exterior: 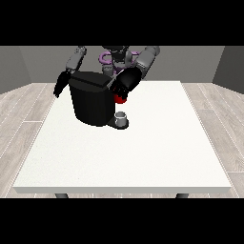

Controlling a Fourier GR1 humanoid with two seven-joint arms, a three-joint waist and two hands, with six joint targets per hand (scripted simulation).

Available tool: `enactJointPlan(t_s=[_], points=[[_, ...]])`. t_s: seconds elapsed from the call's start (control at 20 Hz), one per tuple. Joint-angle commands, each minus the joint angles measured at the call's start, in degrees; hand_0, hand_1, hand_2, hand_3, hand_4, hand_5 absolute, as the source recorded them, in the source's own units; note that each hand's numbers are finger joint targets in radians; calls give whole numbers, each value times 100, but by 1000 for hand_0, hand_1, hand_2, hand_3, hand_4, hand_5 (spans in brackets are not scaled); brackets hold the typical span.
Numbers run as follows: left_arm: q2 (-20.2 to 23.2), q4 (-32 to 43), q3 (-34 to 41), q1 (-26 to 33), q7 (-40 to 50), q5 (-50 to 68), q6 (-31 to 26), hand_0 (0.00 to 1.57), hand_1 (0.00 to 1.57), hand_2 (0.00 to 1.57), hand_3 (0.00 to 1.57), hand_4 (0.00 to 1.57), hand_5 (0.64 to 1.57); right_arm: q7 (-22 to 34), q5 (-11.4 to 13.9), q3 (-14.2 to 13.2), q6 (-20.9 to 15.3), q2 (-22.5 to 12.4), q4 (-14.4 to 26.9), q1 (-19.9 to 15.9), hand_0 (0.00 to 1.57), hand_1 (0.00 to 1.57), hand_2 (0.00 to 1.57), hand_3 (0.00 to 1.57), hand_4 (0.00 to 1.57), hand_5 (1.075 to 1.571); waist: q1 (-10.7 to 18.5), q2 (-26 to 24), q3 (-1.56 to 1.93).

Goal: Insert the coffee pod into the coffee machine and close the lid

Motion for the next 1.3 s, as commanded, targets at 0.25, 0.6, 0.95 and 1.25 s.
enactJointPlan(t_s=[0.25,0.6,0.95,1.25], points=[[315,96,-79,-62,-279,-314,354,742,742,871,653,0,1571,71,65,86,76,-56,-150,-18,0,0,0,0,185,1571,-160,125,-7],[56,16,-194,25,-135,-424,394,0,0,565,474,0,1571,-192,251,64,-325,157,214,162,0,0,0,0,202,1571,169,26,-4],[-39,53,-265,-51,-89,-446,60,0,0,332,226,0,1571,147,-56,-283,-58,-100,477,-88,0,0,0,0,171,1571,387,-315,-4],[-464,-76,-204,533,18,-232,-51,0,0,0,52,0,1571,-389,-254,-523,-30,-100,931,515,0,0,0,0,0,1571,900,-886,-3]])
